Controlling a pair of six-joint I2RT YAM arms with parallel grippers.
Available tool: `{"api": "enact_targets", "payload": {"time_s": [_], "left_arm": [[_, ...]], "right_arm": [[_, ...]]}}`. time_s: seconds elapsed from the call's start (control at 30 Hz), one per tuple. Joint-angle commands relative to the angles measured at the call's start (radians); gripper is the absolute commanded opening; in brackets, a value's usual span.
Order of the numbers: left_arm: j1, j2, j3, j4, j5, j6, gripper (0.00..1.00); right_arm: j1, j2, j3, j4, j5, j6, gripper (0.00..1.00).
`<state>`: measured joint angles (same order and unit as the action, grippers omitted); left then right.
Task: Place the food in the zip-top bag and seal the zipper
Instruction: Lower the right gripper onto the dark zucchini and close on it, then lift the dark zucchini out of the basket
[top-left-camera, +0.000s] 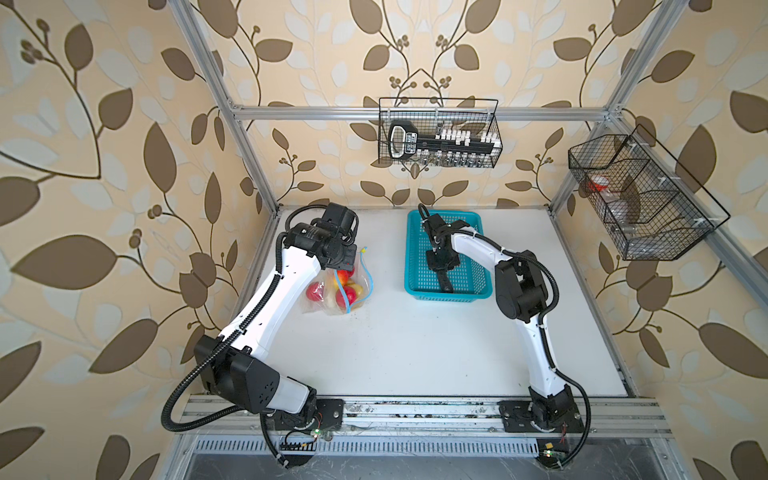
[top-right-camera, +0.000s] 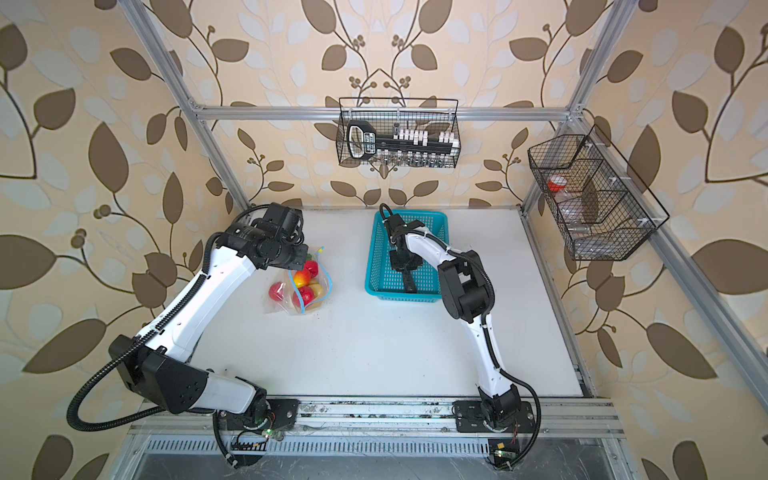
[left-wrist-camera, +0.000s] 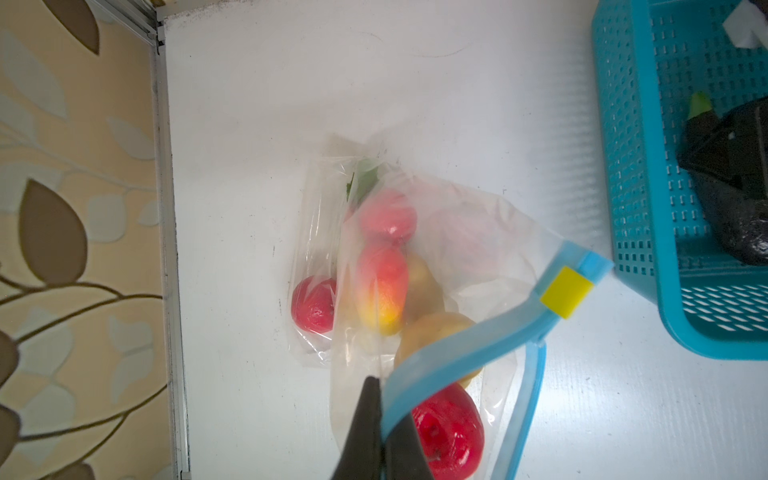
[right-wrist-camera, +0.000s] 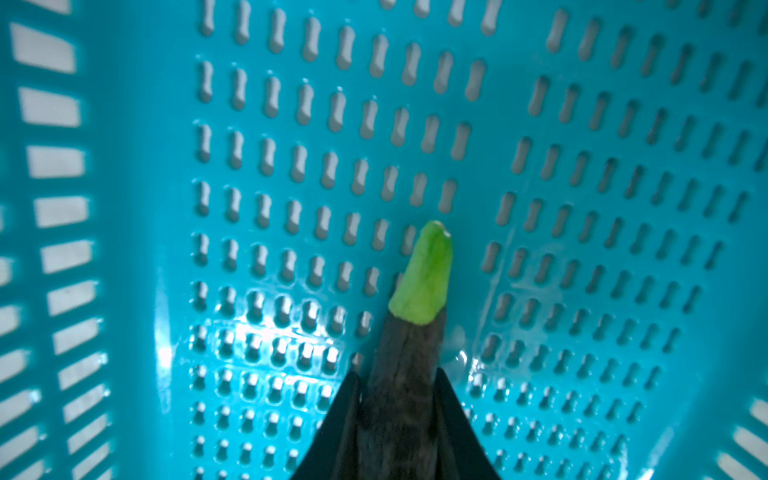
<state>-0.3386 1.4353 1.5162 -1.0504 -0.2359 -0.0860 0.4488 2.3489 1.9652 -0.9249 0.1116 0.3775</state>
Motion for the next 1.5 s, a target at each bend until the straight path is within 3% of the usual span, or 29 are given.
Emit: {"api": "enact_targets", "payload": {"time_s": [0.0, 0.63, 1.13, 1.47], "left_arm": [[0.012, -0.012, 0.012, -0.005, 0.001, -0.017, 0.00], [0.015, -0.026, -0.001, 0.002, 0.007, -0.017, 0.00], [0.018, -0.029, -0.004, 0.004, 0.019, -0.024, 0.00], [0.018, -0.024, 0.002, -0.003, 0.045, -0.044, 0.00]], "right_arm": [[-0.022, -0.035, -0.040, 0.037, -0.057, 0.037, 0.20], [-0.062, -0.282, -0.264, 0.368, -0.240, 0.210, 0.00], [-0.068, -0.373, -0.398, 0.560, -0.302, 0.299, 0.00], [-0.072, -0.483, -0.551, 0.778, -0.348, 0.395, 0.00]]}}
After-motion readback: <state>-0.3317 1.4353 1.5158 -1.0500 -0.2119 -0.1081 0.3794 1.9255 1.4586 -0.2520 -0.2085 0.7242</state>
